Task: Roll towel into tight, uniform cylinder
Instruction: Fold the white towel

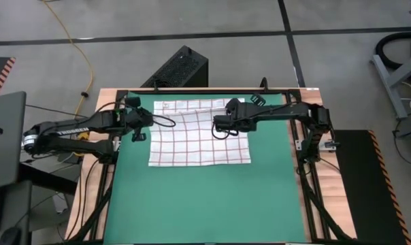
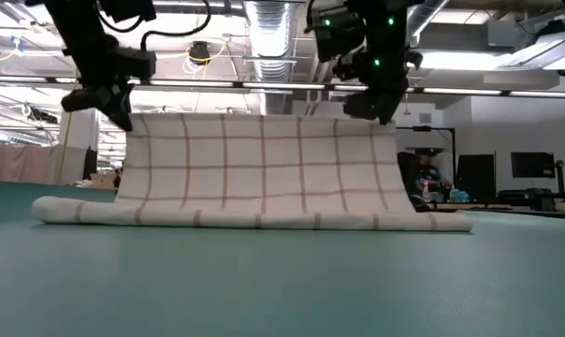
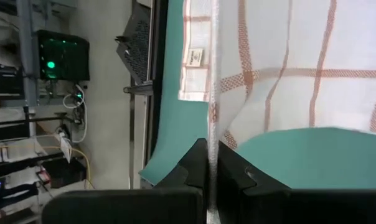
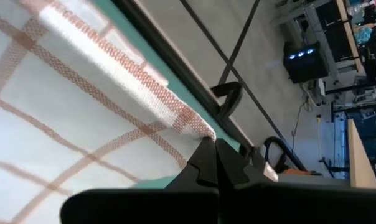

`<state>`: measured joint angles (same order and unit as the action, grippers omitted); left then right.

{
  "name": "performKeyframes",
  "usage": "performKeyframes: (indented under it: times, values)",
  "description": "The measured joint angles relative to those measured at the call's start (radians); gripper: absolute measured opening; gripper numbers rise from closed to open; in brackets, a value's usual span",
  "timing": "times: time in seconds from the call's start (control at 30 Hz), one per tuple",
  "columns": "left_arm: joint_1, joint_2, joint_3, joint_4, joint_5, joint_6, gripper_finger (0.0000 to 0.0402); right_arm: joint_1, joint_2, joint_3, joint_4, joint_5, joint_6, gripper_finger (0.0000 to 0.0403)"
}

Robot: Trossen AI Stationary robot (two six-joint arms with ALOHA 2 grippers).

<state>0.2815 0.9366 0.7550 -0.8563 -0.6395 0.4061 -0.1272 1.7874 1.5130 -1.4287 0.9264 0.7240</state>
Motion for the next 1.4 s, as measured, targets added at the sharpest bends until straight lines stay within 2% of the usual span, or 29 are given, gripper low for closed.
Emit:
performKeyframes:
  times: [0.3,0.57,0.87,1.07,1.4]
  values:
    - [0.005,0.007,-0.085,0.120,0.003,0.018,0.0000,-0.006,0.001,-0.143,0.068,-0.007,0.002,0.0001]
    - [0.004,0.006,-0.087,0.179,-0.050,0.081,0.0000,-0.008,0.000,-0.146,0.064,0.063,0.008,0.0001]
    - [0.023,0.006,-0.087,0.182,-0.044,0.073,0.0000,-0.053,0.000,-0.146,0.111,0.053,0.001,0.0001]
    - [0.073,0.006,-0.087,0.184,-0.002,0.071,0.0000,-0.070,0.000,-0.146,0.211,0.015,-0.091,0.0001]
    - [0.157,0.054,-0.087,0.253,0.085,0.082,0.0000,-0.098,0.000,-0.146,0.239,-0.022,-0.097,0.0001]
